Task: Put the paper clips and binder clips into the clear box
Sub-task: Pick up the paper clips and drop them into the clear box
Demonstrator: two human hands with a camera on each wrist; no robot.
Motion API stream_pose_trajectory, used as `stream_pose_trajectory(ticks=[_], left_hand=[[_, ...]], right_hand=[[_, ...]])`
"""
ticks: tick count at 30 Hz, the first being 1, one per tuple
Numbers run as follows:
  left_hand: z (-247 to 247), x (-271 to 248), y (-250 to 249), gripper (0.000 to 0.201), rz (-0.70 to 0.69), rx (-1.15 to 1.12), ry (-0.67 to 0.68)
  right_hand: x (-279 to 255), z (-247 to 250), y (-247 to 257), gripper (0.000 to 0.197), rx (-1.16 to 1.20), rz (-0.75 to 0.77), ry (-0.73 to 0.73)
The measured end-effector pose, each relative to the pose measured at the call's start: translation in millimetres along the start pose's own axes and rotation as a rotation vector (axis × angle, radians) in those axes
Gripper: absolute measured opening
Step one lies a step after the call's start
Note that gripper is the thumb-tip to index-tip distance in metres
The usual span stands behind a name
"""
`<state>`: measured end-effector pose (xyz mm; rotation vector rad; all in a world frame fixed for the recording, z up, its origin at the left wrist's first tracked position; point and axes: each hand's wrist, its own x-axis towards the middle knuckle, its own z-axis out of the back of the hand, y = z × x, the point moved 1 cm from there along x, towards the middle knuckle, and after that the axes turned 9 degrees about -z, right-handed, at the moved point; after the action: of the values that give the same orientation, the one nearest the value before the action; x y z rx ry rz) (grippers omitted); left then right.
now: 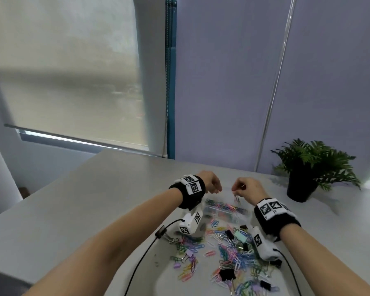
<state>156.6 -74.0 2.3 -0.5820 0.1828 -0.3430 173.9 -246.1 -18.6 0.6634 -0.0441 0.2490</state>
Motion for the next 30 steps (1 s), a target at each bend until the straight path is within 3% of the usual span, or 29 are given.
stream_pose_trajectory(ticks=[3, 6, 10, 13, 15, 17, 19, 21, 27, 30], left_hand=[[10.4, -26.2, 5.4, 0.029, -0.021, 0.05, 0.014], [18.4, -66.0, 17.8, 0.026, -0.017, 0.08, 0.061], [9.4, -125.2, 36.2, 0.02, 0.044, 0.111, 0.219], [-12.4, -162.9, 45.4, 0.018, 0.215, 0.174, 0.317], [-29.7, -183.0, 44.3, 0.042, 0.353, 0.191, 0.348], [-47.1, -195.1, 38.3, 0.071, 0.398, 0.193, 0.352], [-61.8, -196.2, 29.0, 0.089, 0.318, 0.308, 0.349], [-71.6, -186.7, 20.3, 0.094, 0.234, 0.345, 0.312], [-70.0, -139.7, 23.4, 0.073, 0.192, 0.255, 0.178], [-65.7, -130.7, 24.6, 0.051, 0.182, 0.21, 0.126]], right_hand=[[-6.5, -0.8, -0.6, 0.01, -0.213, 0.072, 0.078], [-24.8, -3.9, 12.8, 0.012, -0.261, 0.184, 0.115], [-60.5, -26.8, 42.4, 0.012, -0.315, 0.34, 0.428], [-82.3, -53.3, 57.2, 0.016, -0.469, 0.425, 0.591], [-90.9, -67.9, 63.2, 0.028, -0.584, 0.43, 0.625], [-94.6, -77.8, 65.5, 0.049, -0.669, 0.406, 0.629], [-95.0, -82.3, 67.7, 0.068, -0.731, 0.408, 0.625], [-93.2, -83.5, 69.0, 0.076, -0.75, 0.381, 0.627], [-86.3, -84.5, 64.3, 0.065, -0.615, 0.26, 0.573], [-85.1, -82.6, 62.3, 0.04, -0.546, 0.22, 0.563]])
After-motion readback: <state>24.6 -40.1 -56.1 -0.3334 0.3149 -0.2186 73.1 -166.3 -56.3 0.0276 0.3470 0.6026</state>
